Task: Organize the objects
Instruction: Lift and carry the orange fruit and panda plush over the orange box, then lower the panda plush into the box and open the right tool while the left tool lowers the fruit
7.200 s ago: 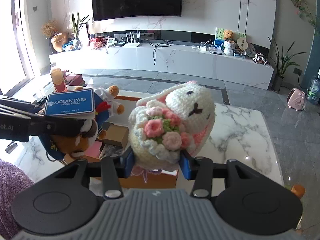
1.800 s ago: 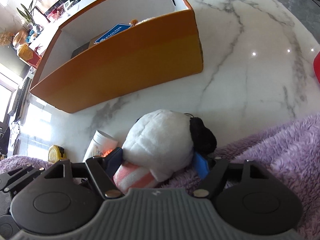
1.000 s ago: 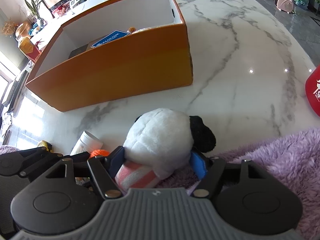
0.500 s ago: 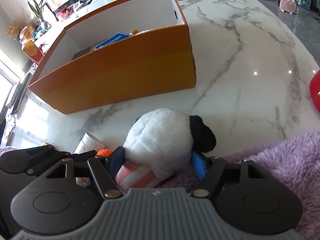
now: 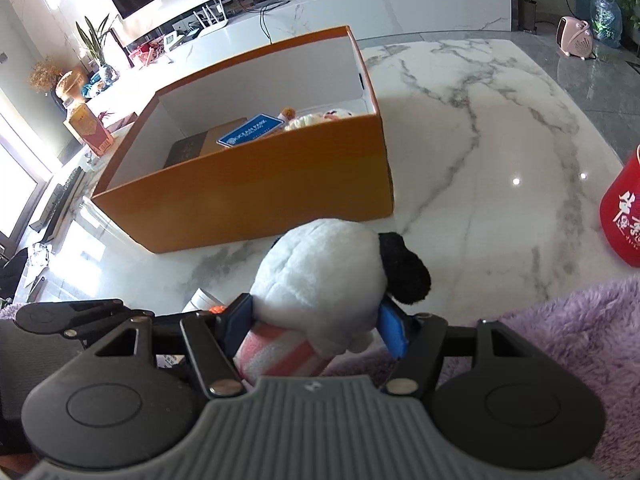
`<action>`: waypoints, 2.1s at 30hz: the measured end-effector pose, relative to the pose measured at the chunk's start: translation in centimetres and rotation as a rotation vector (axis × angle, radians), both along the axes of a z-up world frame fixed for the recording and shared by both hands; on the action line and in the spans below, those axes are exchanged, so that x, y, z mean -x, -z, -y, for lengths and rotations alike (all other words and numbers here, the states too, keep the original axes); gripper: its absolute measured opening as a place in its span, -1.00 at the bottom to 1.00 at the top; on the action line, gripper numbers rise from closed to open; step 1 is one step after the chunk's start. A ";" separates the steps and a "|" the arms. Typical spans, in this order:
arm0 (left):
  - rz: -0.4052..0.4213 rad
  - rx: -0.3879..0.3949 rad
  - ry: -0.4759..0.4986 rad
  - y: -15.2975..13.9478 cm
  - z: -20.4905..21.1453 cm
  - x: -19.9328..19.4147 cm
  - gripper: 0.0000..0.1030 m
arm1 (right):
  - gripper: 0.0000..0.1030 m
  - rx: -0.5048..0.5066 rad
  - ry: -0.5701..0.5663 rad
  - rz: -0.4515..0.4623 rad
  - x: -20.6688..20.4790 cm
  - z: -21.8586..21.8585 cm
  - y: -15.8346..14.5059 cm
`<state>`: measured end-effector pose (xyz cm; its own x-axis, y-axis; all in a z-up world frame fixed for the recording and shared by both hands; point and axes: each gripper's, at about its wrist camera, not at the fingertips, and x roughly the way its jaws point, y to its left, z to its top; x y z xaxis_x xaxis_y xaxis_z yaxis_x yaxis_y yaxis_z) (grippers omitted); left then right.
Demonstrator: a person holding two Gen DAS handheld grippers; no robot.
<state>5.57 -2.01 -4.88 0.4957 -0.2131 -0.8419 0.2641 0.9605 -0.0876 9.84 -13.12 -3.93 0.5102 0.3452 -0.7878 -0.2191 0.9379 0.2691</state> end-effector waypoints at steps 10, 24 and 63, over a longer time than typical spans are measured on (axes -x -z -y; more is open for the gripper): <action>0.106 0.086 -0.004 -5.8 -1.6 -0.9 -0.12 | 0.30 0.001 -0.050 0.117 0.0 0.6 -4.9; 0.217 0.122 -0.030 -11.3 -4.0 -6.1 -0.12 | 0.30 0.053 -0.167 0.315 -4.4 -0.5 -11.7; 0.113 0.145 -0.190 -6.6 -9.9 -18.7 -0.12 | 0.30 0.445 -0.509 0.294 -23.2 -10.4 -4.1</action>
<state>24.26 7.90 1.68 0.6278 -0.2221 -0.7460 0.0966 0.9733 -0.2084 33.02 -2.77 0.22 0.5838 0.2755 -0.7637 -0.6610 0.7076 -0.2499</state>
